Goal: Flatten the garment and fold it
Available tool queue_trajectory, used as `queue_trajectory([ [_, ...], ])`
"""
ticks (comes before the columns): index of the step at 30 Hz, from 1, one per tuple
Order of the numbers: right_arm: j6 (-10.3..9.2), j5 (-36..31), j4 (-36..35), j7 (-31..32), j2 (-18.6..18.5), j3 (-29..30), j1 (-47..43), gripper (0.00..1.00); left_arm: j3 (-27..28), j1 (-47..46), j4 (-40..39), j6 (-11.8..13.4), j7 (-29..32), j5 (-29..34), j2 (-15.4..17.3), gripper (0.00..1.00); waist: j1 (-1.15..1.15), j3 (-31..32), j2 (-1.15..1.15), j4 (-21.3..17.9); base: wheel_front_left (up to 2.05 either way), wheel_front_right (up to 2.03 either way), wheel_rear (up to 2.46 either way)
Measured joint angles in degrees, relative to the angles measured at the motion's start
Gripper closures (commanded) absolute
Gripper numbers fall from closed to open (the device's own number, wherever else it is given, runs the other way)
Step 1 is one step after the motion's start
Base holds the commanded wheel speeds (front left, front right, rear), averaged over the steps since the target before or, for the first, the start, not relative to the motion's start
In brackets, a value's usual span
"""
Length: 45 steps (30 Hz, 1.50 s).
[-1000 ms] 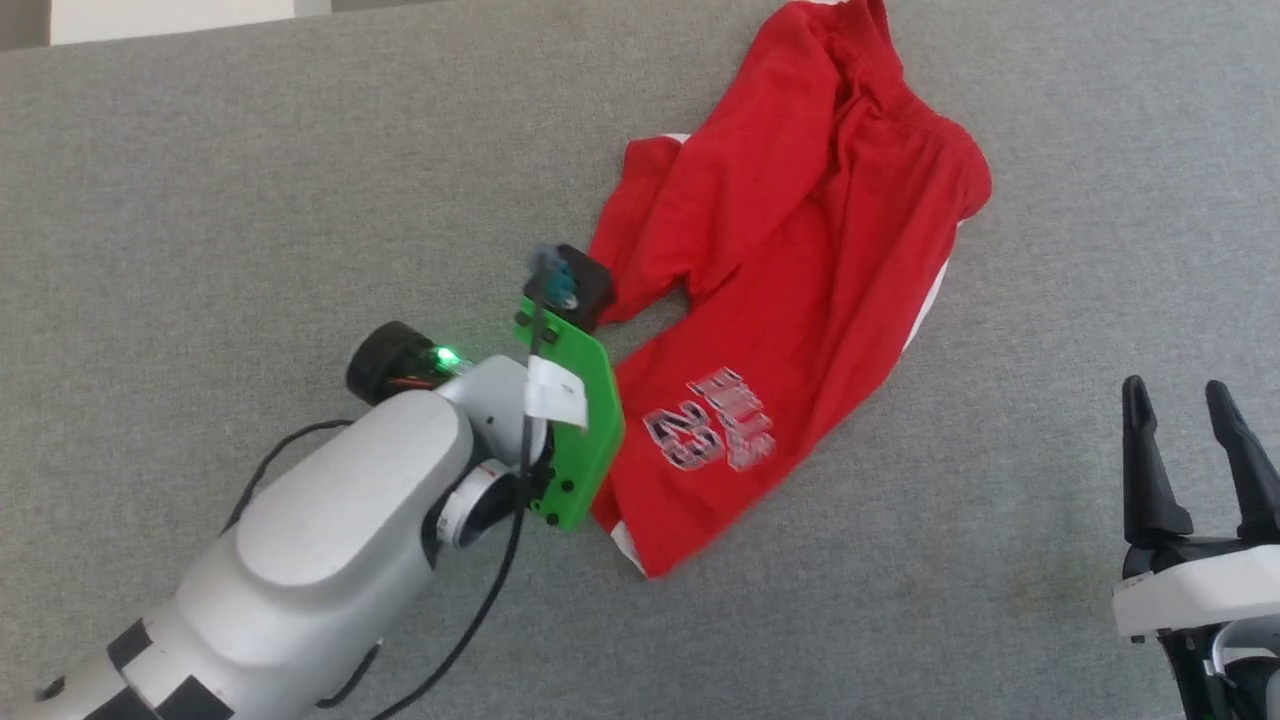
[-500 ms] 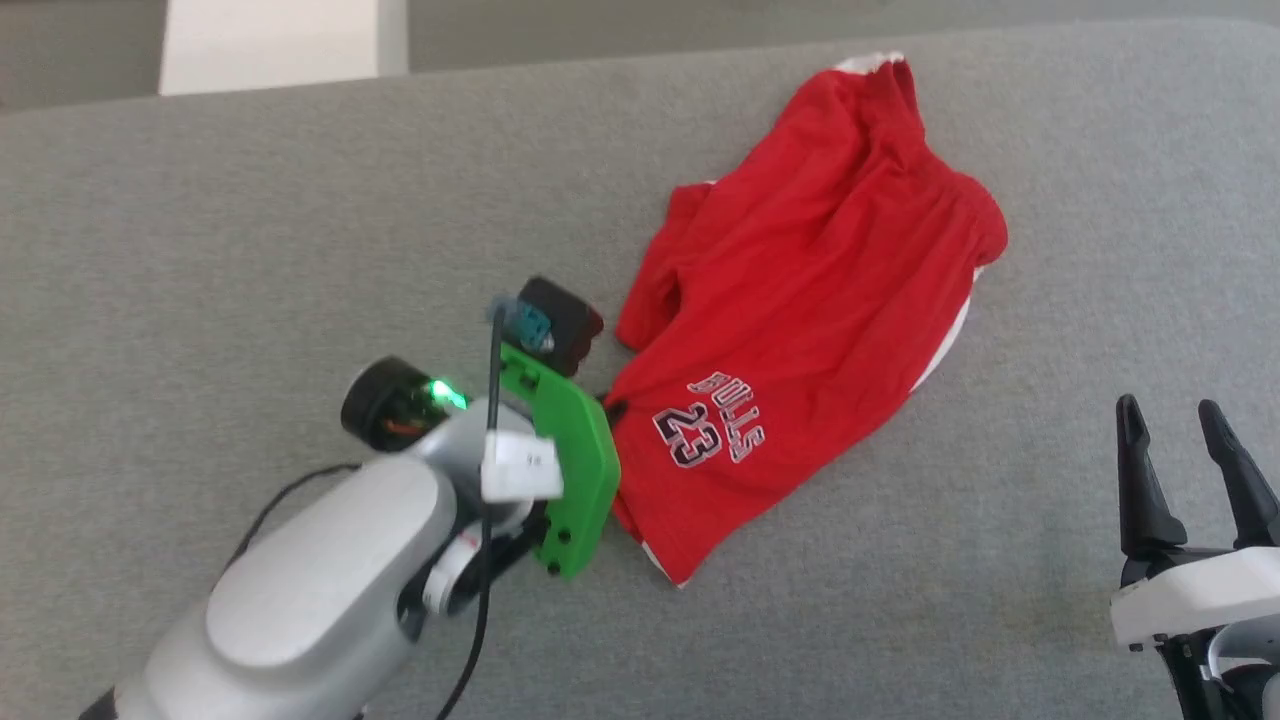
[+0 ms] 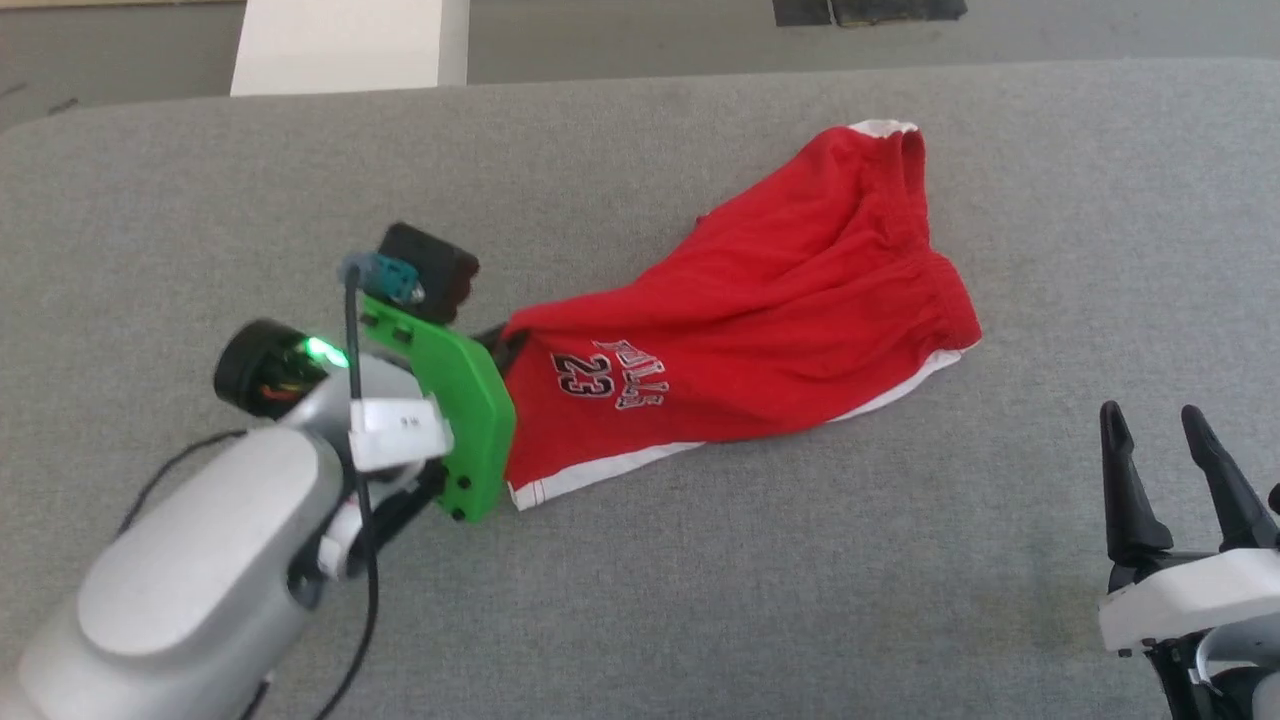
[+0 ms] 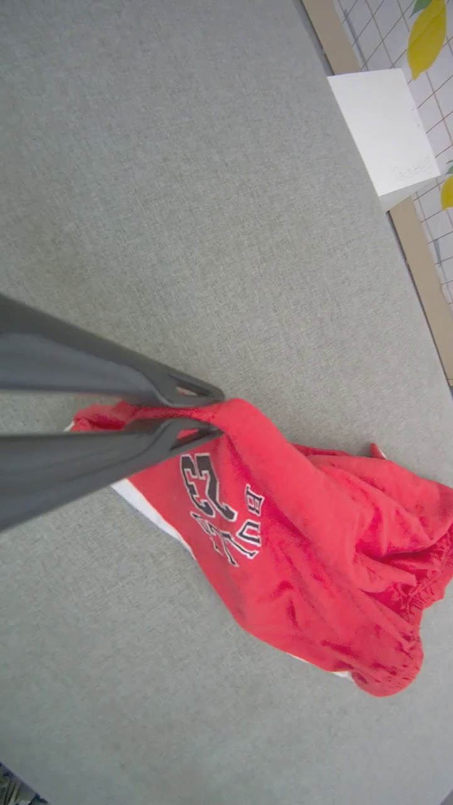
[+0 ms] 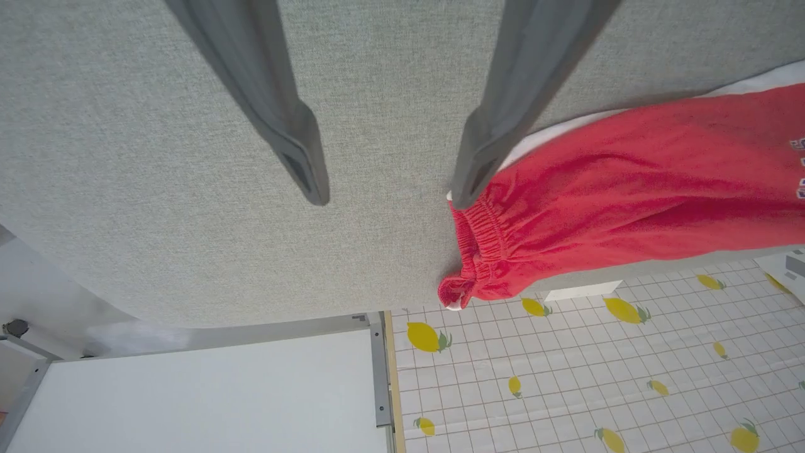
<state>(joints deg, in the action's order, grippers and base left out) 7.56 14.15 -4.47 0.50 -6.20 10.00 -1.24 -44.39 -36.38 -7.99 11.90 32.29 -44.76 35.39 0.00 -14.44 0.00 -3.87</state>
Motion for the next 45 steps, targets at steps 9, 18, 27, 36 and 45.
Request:
queue_trajectory([
  [9,0.0,0.0,-0.1,-0.7,0.4,-1.1,1.6,0.0,-0.1,-8.1,13.6,-4.7,0.5,2.0,0.8,1.0,0.0,-5.5,0.0,-2.3,0.0,0.0,0.0],
  [18,0.0,0.0,0.1,-1.7,0.9,-1.7,3.3,0.0,-0.5,-13.1,24.9,-6.3,-4.5,4.6,-2.7,0.0,0.01,-9.8,0.0,-4.4,0.0,0.0,0.0],
  [27,0.0,0.2,0.1,-0.5,-0.7,-0.8,3.9,0.0,1.6,-12.6,27.9,-4.2,-16.9,6.2,-6.4,0.0,0.01,-7.1,0.0,-3.0,0.0,0.0,0.0],
  [36,0.0,2.8,-1.3,0.7,-4.6,-2.8,3.8,0.0,6.6,-5.4,23.1,1.0,-34.2,6.8,-7.3,0.0,0.0,-0.2,0.0,-0.1,0.0,0.0,0.0],
  [45,0.0,4.3,-2.7,0.7,-7.0,-4.6,3.2,0.0,8.1,9.3,12.3,6.1,-43.8,7.0,-6.2,0.0,0.0,5.7,0.0,3.1,0.0,0.0,0.0],
])
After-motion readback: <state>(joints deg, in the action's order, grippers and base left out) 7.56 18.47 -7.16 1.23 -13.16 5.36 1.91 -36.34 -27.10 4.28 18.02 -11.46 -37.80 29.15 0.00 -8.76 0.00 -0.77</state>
